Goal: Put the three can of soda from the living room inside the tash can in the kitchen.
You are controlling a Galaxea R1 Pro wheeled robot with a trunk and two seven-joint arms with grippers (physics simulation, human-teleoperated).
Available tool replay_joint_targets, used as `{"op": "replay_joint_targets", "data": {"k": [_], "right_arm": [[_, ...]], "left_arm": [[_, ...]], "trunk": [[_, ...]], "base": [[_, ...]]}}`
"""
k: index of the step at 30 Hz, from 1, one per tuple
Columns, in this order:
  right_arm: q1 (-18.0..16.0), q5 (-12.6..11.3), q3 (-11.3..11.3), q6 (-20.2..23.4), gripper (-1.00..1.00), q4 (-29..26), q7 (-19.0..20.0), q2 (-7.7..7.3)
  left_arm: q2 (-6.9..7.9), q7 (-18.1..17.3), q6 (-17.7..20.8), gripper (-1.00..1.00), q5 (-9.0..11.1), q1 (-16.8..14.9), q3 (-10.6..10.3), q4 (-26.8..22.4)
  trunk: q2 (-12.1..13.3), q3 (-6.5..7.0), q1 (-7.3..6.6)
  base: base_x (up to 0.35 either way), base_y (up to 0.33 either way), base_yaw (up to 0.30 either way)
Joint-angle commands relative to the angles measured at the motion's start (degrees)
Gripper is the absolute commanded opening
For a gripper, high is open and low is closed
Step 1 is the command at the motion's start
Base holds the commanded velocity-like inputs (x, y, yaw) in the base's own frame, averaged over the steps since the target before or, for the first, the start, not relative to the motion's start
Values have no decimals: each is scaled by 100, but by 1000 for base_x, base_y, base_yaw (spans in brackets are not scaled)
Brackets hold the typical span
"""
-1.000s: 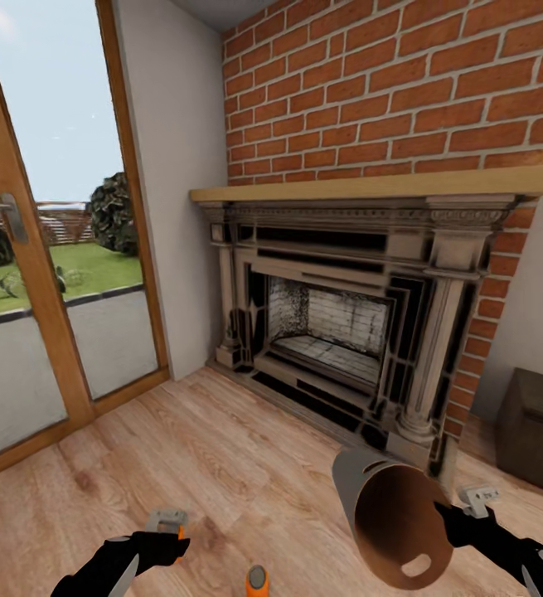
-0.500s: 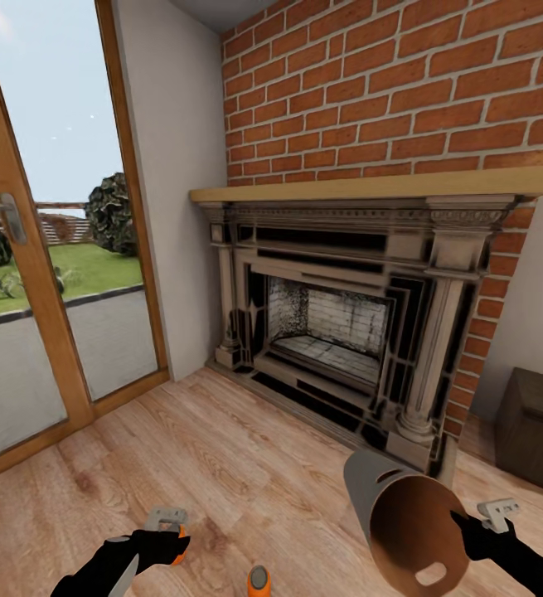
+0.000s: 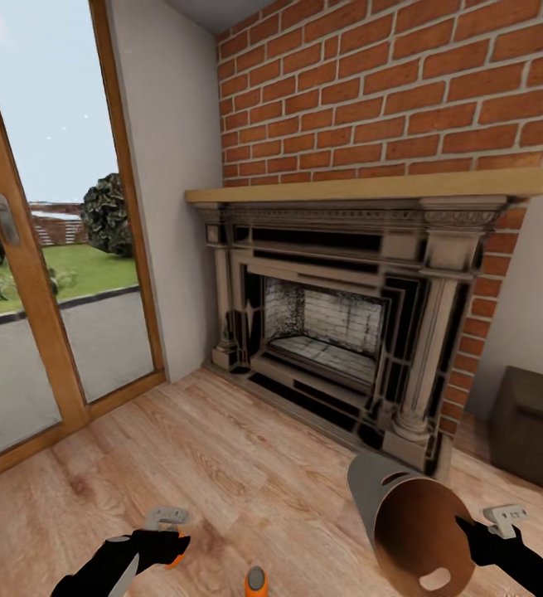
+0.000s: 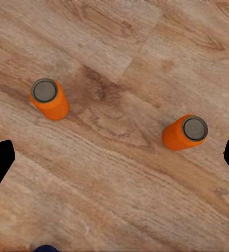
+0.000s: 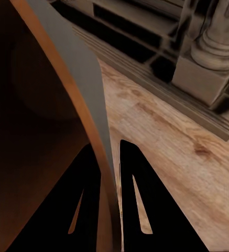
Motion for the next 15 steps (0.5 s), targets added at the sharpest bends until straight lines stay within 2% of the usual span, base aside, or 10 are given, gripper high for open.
{"op": "replay_joint_targets", "data": {"k": [1,9,15], "right_arm": [[-5,-73,-55,9,-100,-8,32,1],[-1,-70,-260,9,-100,-7,45,13],[2,-70,-273,-4,-100,-7,46,13]], "left_arm": [[-1,0,0,100,0,1,0,1],[-5,0,0,100,-4,1,-2,5],[-5,0,0,100,-6,5,0,5]], "trunk": [[0,5,0],[0,47,0],[0,83,0]], "base": [[0,0,-195],[0,-17,-209],[0,-186,-205]]}}
